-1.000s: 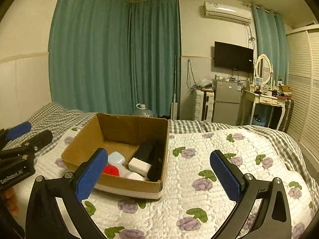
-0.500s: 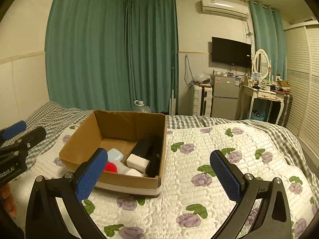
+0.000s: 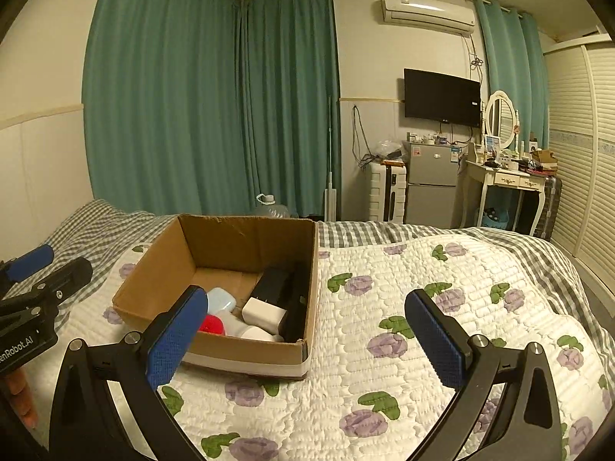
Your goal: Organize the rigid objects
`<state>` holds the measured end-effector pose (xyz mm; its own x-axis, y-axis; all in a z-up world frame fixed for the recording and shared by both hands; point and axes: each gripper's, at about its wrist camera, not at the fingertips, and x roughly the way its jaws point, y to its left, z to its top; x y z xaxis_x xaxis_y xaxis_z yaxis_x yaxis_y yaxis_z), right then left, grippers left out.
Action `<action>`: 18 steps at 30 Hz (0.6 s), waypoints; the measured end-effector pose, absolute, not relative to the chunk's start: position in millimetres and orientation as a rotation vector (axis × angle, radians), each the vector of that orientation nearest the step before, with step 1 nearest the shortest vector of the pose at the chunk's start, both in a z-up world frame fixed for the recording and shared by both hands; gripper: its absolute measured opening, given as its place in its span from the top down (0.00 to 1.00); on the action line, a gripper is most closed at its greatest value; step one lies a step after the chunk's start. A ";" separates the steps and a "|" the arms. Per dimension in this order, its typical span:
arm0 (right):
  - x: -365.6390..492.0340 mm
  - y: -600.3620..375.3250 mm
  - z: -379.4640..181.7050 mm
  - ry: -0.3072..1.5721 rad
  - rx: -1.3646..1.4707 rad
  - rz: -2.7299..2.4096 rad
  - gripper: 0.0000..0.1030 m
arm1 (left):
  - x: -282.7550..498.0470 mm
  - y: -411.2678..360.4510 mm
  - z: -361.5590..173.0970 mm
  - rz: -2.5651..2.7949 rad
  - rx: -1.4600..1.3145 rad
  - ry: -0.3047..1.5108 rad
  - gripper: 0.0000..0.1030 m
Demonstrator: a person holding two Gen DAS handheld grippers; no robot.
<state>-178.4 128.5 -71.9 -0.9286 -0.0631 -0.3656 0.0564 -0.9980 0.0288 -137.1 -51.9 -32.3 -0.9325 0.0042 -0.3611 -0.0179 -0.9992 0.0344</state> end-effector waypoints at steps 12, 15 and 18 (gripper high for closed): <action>-175.5 130.0 -71.8 -0.014 0.586 -3.031 0.00 | -137.2 -52.6 -34.2 3.079 -0.587 0.049 0.23; -176.3 129.6 -71.6 -0.014 0.589 -3.031 0.00 | -138.0 -53.0 -34.6 3.079 -0.589 0.050 0.23; -177.1 129.4 -72.0 -0.013 0.592 -3.031 0.00 | -138.2 -52.8 -34.5 3.081 -0.589 0.054 0.23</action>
